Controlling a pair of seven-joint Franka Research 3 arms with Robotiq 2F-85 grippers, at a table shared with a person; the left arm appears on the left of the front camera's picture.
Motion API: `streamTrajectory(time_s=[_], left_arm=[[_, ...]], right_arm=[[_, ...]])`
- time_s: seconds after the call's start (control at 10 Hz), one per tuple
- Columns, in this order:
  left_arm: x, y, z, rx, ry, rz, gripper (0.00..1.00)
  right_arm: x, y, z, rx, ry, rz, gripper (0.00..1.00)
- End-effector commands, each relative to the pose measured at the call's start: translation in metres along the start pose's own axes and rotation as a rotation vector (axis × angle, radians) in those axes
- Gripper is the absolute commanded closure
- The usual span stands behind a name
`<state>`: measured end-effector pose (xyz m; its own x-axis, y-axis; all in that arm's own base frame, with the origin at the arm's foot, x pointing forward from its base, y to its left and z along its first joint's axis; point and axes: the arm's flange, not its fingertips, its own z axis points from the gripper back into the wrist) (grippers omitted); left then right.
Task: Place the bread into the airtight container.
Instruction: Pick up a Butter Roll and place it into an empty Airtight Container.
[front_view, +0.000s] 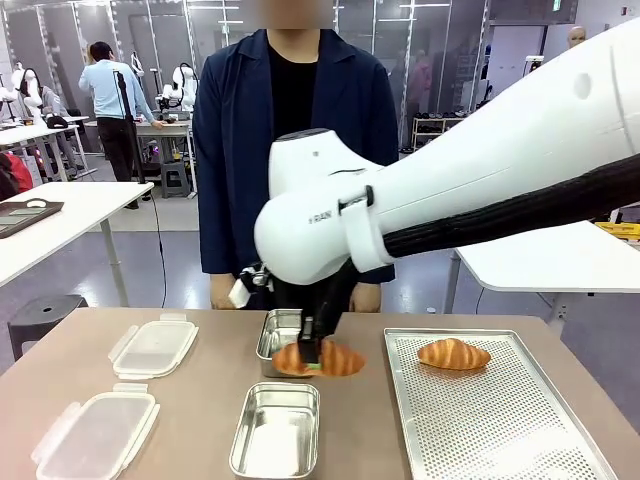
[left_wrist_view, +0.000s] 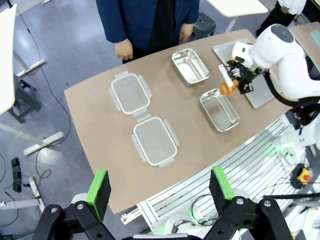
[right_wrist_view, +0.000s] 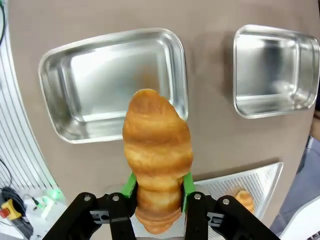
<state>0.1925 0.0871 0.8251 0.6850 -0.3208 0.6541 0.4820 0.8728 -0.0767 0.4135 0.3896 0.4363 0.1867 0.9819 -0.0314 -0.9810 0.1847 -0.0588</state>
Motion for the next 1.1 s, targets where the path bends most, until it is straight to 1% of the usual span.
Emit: streamTrajectory(time_s=[0.0, 0.2, 0.4, 0.5, 0.6, 0.7, 0.8, 0.9, 1.0], left_arm=[[0.0, -0.001, 0.001, -0.004, -0.002, -0.012, 0.0], [0.0, -0.001, 0.001, -0.004, -0.002, -0.012, 0.0], [0.0, -0.001, 0.001, -0.004, -0.002, -0.012, 0.0], [0.0, -0.001, 0.001, -0.004, -0.002, -0.012, 0.0], [0.0, -0.001, 0.001, -0.004, -0.002, -0.012, 0.0], [0.0, -0.001, 0.001, -0.004, -0.002, -0.012, 0.0], [0.0, -0.001, 0.001, -0.004, -0.002, -0.012, 0.0], [0.0, -0.001, 0.001, -0.004, -0.002, -0.012, 0.0], [0.0, -0.001, 0.001, -0.004, -0.002, -0.012, 0.0]], right_arm=[[0.03, 0.011, -0.003, 0.007, 0.022, -0.071, 0.63], [0.045, 0.021, -0.012, -0.039, 0.062, -0.143, 0.63], [0.048, 0.026, -0.011, -0.023, 0.064, -0.182, 0.63], [0.05, 0.028, -0.01, -0.031, 0.064, -0.228, 0.63], [0.049, 0.027, -0.007, -0.021, 0.043, -0.371, 0.63], [0.045, 0.028, -0.006, -0.007, 0.064, -0.561, 0.63], [0.04, 0.03, -0.006, -0.062, 0.07, -0.664, 0.63], [0.032, 0.028, -0.006, -0.05, 0.046, -0.774, 0.63], [0.022, 0.027, -0.007, -0.009, 0.041, -0.88, 0.63]])
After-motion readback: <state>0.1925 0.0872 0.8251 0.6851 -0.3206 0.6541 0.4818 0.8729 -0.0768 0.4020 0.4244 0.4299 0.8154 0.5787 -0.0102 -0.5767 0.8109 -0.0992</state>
